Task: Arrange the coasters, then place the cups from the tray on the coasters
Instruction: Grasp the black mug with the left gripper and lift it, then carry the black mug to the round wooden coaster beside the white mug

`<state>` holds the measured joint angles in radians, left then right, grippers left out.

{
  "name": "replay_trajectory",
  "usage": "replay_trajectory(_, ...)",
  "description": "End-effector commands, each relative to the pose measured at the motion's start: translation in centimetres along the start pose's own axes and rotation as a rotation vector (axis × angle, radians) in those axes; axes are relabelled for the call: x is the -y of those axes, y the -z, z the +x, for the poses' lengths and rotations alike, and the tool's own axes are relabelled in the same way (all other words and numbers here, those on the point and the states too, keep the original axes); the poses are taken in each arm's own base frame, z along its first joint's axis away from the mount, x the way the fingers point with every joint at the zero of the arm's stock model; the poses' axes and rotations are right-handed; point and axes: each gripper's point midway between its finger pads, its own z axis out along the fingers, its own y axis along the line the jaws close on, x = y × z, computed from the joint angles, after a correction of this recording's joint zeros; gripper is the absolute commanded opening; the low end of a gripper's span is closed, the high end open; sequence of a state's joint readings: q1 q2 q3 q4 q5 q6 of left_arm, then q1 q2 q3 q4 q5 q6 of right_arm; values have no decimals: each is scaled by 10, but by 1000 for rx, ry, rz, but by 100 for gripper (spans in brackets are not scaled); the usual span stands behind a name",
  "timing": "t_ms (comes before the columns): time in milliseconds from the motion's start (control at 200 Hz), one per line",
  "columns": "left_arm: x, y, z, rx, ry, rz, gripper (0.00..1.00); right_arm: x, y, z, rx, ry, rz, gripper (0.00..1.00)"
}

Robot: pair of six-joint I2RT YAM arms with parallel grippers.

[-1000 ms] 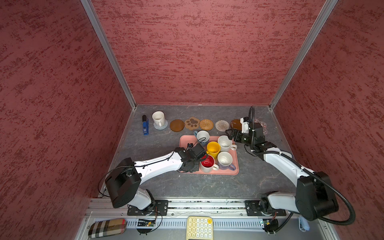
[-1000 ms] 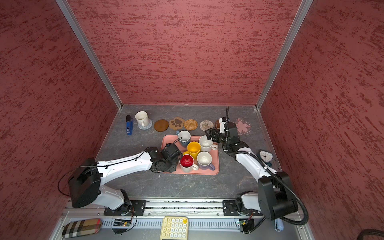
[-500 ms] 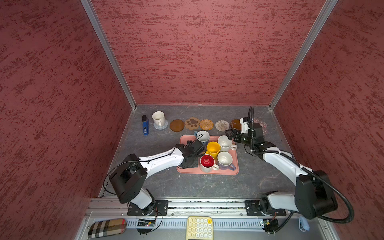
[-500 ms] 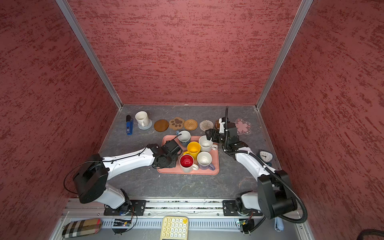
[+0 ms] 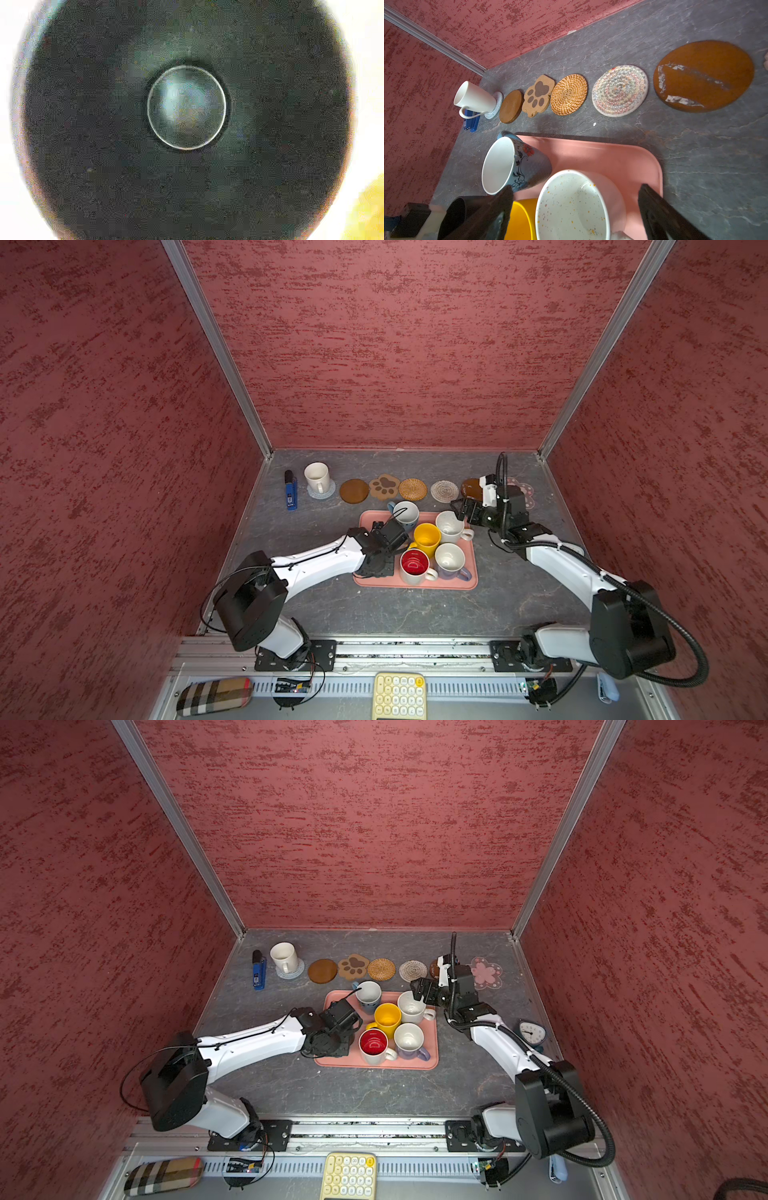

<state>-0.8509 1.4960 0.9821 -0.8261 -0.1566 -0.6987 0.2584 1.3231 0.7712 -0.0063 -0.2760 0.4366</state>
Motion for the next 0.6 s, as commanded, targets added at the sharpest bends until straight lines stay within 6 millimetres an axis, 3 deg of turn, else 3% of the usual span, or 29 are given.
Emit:
replay_trajectory(0,3,37,-26,110,3,37,0,-9,9,-5,21,27,-17,94)
replay_trajectory(331,-23,71,-45,177,23,15,0,-15,15,-1,10,38,-27,94)
replay_trajectory(596,-55,88,-84,224,77,20,0,-20,9,-6,6,36,-39,94)
